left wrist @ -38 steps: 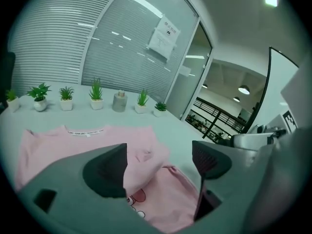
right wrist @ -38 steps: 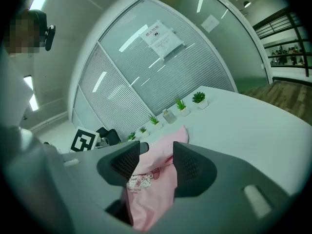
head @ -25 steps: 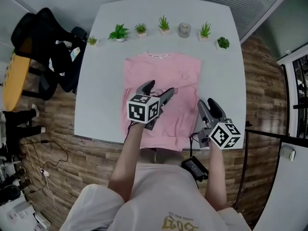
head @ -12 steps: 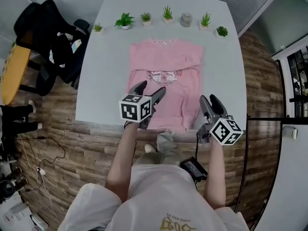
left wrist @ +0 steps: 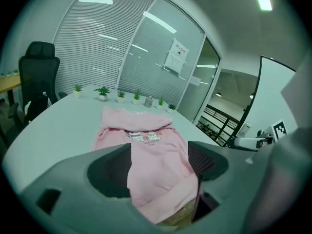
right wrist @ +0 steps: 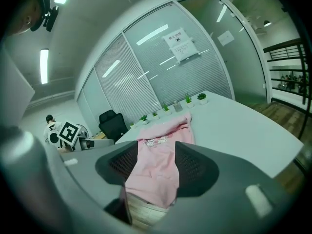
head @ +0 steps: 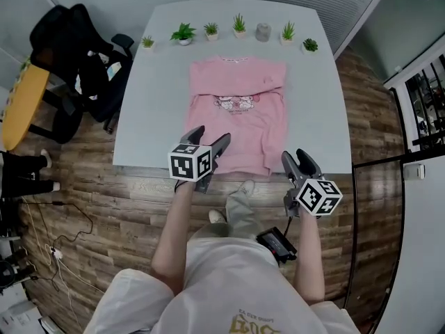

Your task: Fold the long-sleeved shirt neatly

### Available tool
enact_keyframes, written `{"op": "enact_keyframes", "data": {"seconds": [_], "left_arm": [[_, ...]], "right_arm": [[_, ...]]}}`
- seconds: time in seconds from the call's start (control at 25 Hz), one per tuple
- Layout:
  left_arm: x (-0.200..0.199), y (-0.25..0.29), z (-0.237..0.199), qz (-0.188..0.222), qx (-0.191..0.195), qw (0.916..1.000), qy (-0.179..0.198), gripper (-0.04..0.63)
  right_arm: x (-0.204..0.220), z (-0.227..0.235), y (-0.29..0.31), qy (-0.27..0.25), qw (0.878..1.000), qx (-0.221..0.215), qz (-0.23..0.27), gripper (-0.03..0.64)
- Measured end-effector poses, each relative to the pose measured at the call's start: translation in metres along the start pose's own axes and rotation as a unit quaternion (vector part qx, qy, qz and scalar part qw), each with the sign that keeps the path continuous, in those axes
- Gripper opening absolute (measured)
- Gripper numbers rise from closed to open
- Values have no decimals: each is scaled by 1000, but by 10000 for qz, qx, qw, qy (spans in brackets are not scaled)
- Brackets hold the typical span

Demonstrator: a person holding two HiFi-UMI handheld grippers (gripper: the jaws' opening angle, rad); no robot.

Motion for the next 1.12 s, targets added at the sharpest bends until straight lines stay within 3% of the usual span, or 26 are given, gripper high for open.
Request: {"op": "enact_keyframes", "data": {"seconds": [0.4,0.76,1.0,1.12], "left_arm": [[73,-37,-22,-669,-459,9967,26,363],[124,-36,-40,-1660,-659,9823,569,297],[131,-30,-40,-1846,-688,9773,776,253],[129,-21,-40,-1844,-804,9749,957,211]], "right_arm": [[56,-8,1,-710,9941,193,-799,236],[92,-4,23,-1261,9801,525,-1438,235],[101,-1,35,-1519,9722,684,-1647,230],[100,2,40,-1678,9682,878,-1636,193]]}}
Point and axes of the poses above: the fingertips, and each gripper's own axes: y forward along the fingers, z to its right, x out of its underside, the point moved 9 cm from there along -y, backward along the fingers, and after that the axes turned 2 degrees about y, right-handed, at the moved point
